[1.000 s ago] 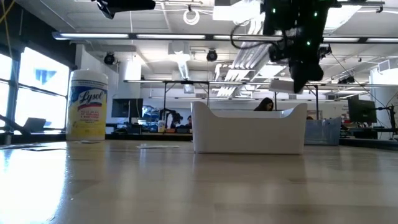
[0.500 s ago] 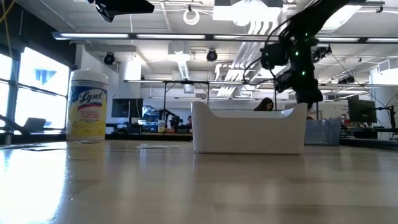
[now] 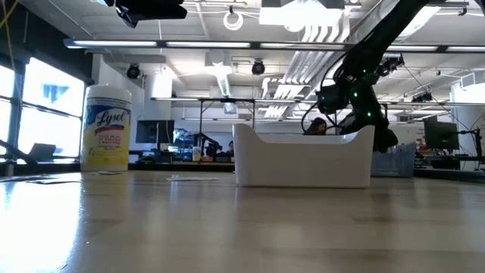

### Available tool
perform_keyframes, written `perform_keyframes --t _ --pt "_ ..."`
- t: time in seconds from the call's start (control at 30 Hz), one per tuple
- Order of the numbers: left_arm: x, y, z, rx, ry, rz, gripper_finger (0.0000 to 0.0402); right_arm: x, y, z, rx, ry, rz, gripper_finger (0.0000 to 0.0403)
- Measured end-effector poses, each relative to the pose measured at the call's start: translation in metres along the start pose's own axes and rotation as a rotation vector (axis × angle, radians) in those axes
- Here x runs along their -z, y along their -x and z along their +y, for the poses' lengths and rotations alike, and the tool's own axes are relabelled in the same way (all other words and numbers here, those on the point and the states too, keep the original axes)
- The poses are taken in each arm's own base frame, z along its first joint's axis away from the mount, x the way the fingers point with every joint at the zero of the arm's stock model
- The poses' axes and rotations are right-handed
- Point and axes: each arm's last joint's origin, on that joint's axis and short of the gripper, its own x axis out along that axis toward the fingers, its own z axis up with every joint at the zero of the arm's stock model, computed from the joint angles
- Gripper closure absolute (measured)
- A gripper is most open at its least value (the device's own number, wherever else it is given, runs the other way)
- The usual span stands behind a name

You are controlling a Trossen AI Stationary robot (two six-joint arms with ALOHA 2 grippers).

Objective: Pick & Place First Aid Supplies
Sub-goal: Put the green bandage into the black bin

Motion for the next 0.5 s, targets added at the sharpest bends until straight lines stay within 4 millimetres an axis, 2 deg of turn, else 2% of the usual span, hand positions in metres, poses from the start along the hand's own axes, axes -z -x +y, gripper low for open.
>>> perform_keyframes --t 0.17,0.33,0.5 --pt "0.0000 0.0000 0.0001 -0.005 0.000 0.000 0.0221 0.0006 -0.0095 -0.0035 0.050 0.001 0.061 0.0380" --pt "0.0000 0.0000 0.0002 -0.005 0.000 -0.001 0.0221 0.0013 -0.0122 -0.0046 0.010 -0.014 0.052 0.0345" --pt "0.0000 0.0000 0.0002 -0.006 0.000 0.000 0.0221 0.0063 -0.0031 0.0003 0.019 0.008 0.077 0.0317"
